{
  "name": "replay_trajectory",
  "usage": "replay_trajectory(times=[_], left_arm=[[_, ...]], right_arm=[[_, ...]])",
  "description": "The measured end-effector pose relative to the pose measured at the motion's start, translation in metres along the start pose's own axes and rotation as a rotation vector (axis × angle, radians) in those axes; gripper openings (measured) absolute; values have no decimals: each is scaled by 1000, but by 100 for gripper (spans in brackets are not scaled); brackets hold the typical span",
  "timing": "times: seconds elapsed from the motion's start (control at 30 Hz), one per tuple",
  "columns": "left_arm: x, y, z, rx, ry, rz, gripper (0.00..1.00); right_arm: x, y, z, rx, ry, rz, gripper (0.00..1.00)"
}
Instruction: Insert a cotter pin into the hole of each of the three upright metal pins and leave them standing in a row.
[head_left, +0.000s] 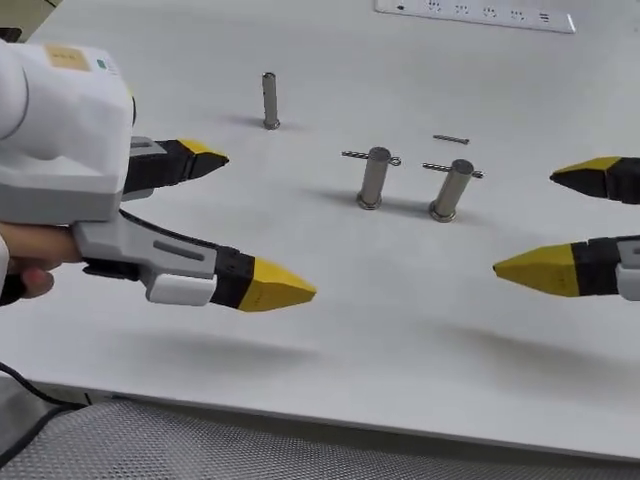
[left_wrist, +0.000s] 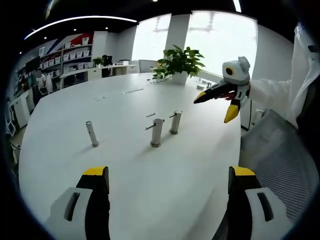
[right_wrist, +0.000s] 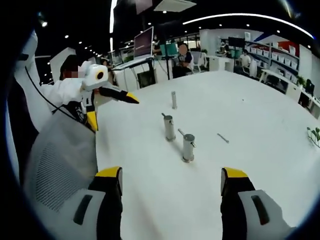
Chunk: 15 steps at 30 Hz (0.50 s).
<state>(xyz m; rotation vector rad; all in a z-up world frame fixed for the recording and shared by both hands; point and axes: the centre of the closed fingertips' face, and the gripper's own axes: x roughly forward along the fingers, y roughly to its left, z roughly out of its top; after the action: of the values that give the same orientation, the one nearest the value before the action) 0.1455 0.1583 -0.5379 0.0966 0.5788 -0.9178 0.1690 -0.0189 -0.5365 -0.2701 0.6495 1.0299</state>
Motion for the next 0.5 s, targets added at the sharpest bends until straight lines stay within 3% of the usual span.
replay_trajectory(times=[0.23,0.33,0.5], left_arm=[[-4,3,2,-25,-19,25,99],[-9,9,5,-39,-38,45,99],[-17,28,10,-66,-75,94,99]], right_arm=[[-5,4,-7,61,-6,-24,87],[-5,8,-15,107,25,-27,97],[-3,20,-21,106,42,-25,98]])
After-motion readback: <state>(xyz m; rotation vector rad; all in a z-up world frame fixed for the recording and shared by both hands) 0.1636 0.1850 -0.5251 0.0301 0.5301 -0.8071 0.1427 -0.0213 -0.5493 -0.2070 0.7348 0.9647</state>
